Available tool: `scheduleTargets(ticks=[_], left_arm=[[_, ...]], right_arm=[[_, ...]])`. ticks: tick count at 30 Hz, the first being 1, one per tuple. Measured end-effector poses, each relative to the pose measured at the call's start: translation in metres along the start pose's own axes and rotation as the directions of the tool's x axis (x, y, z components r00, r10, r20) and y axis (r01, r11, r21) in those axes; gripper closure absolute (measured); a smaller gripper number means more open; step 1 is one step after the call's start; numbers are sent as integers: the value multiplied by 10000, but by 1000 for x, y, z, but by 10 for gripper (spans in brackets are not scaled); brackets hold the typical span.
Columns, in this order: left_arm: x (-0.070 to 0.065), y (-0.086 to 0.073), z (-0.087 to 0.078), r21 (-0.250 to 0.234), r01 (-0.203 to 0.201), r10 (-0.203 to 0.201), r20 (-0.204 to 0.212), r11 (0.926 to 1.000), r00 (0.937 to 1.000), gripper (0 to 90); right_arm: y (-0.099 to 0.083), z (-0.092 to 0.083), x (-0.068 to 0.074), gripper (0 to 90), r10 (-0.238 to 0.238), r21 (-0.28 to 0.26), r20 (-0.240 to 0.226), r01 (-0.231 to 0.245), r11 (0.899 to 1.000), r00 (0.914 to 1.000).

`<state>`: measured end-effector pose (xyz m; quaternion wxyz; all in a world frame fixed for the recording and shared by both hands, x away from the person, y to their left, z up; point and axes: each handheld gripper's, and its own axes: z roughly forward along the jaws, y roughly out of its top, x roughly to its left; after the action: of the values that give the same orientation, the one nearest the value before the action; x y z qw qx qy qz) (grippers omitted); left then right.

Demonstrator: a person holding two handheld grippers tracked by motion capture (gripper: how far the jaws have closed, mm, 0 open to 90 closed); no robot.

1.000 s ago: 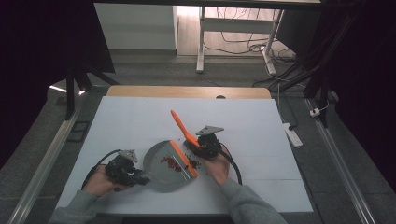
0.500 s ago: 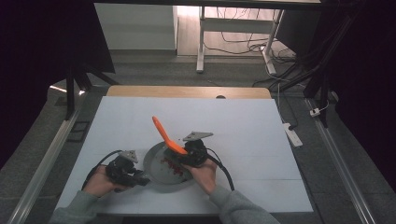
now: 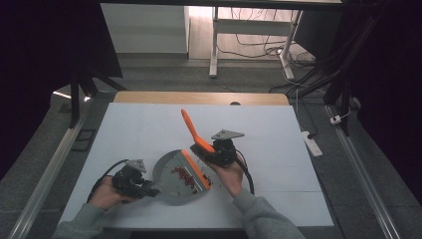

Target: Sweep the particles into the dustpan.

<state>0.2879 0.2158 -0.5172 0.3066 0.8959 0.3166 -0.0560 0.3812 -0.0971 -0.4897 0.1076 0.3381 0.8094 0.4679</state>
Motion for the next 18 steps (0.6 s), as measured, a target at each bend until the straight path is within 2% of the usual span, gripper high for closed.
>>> scheduleTargets(ticks=[4,7,9,11,16,17,18], left_arm=[[1,0,1,28,43,-43,38,10000,10000,617],[1,0,1,-5,56,-56,65,10000,10000,617],[1,0,1,22,60,-60,72,10000,10000,617],[2,-1,1,16,64,-64,93,10000,9999,617],[2,-1,1,-11,57,-57,113,10000,9999,616],[2,-1,1,-17,45,-45,125,10000,9999,617],[2,-1,0,-12,39,-39,124,10000,9999,617]], right_arm=[[2,6,-13,708,-91,146,445,85,9999,9990],[9,15,-20,708,-220,267,595,204,9994,9980],[14,21,-24,708,-142,368,598,120,9993,9981],[20,30,-26,708,-417,643,705,372,9972,9966],[25,56,-29,708,-1203,1479,858,1067,9832,9890],[24,59,-29,708,-1288,1603,863,1138,9805,9879],[23,61,-29,708,-1300,1509,750,1177,9815,9887]])
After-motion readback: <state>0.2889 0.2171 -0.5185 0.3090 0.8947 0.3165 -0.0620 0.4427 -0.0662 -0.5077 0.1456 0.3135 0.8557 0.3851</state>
